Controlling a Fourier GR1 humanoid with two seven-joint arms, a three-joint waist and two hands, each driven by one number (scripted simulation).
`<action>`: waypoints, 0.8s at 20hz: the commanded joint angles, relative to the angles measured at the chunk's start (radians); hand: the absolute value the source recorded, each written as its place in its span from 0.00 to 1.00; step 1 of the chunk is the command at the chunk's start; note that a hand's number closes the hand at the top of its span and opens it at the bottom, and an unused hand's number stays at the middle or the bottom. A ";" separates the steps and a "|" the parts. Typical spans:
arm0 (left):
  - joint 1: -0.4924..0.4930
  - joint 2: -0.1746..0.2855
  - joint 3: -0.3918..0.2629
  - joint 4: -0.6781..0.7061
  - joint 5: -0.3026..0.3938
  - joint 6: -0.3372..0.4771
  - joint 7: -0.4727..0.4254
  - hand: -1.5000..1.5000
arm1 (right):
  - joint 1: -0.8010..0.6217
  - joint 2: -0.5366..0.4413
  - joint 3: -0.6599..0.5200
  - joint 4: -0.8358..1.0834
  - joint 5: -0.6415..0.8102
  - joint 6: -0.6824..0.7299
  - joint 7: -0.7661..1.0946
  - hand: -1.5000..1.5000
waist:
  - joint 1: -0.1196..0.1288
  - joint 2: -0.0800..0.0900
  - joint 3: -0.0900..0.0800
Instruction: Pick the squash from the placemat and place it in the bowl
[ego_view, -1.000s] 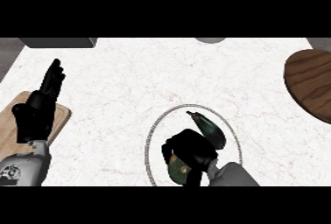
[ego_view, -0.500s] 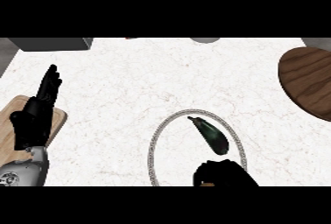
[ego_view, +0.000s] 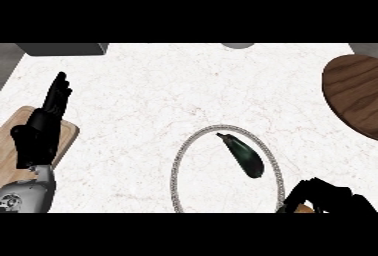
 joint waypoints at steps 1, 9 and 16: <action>0.017 -0.027 -0.017 -0.008 -0.003 -0.001 -0.002 0.50 | -0.034 0.027 -0.153 -0.056 -0.105 -0.002 0.055 1.00 | 0.018 0.003 0.000; -0.038 -0.033 -0.023 0.003 -0.035 0.012 0.018 0.50 | -0.317 -0.051 -0.567 0.270 -0.383 0.011 -0.013 1.00 | 0.028 0.006 0.001; -0.088 -0.004 0.004 0.018 -0.001 -0.040 0.050 0.50 | -0.544 -0.199 -0.749 0.724 -0.468 0.002 -0.214 1.00 | 0.037 0.007 0.001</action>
